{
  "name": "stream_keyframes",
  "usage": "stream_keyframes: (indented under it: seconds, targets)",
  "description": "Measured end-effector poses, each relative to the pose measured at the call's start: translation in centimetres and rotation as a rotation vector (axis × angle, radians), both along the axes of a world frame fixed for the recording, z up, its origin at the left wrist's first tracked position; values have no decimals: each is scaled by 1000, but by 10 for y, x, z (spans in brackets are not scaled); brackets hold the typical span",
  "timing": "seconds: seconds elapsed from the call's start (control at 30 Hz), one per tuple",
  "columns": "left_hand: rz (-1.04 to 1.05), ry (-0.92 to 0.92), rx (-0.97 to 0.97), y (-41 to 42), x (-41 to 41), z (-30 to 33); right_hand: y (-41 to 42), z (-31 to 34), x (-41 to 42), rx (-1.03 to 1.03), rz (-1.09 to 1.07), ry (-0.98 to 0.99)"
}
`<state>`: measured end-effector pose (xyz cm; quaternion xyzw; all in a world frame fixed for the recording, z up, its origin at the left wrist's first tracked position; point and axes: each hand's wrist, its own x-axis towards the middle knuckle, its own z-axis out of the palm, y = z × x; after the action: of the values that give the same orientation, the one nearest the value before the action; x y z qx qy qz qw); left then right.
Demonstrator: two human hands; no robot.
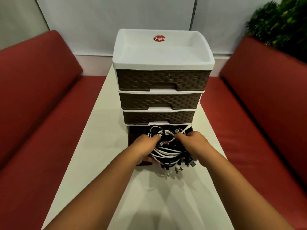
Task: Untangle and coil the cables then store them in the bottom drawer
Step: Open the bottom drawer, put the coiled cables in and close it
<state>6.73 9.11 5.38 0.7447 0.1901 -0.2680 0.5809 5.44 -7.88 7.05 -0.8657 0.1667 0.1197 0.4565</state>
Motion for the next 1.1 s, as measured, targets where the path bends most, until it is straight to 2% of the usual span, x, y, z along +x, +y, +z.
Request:
stream_keyframes:
  seconds: [0.17, 0.37, 0.77, 0.83, 0.93, 0.97, 1.03, 1.1]
  targets:
    - [-31, 98, -38, 1, 26, -9, -3, -12, 26, 142, -4, 144]
    - [-15, 115, -7, 2, 45, -24, -3, -20, 54, 235, 25, 234]
    - [320, 20, -50, 0, 50, -46, 2, -47, 62, 125, 109, 37]
    - [244, 3, 68, 4, 48, -45, 1, -43, 54, 34, 169, -18]
    - [-37, -169, 562, 13, 40, -41, -3, -40, 40, -218, 241, -111]
    - [-90, -245, 675, 15, 36, -38, -3, -41, 36, -287, 250, -125]
    - [-180, -411, 790, 18, 28, -35, -3, -45, 31, -359, 263, -115]
    - [-310, -552, 817, 18, 22, -38, -3, -47, 31, -355, 253, -110]
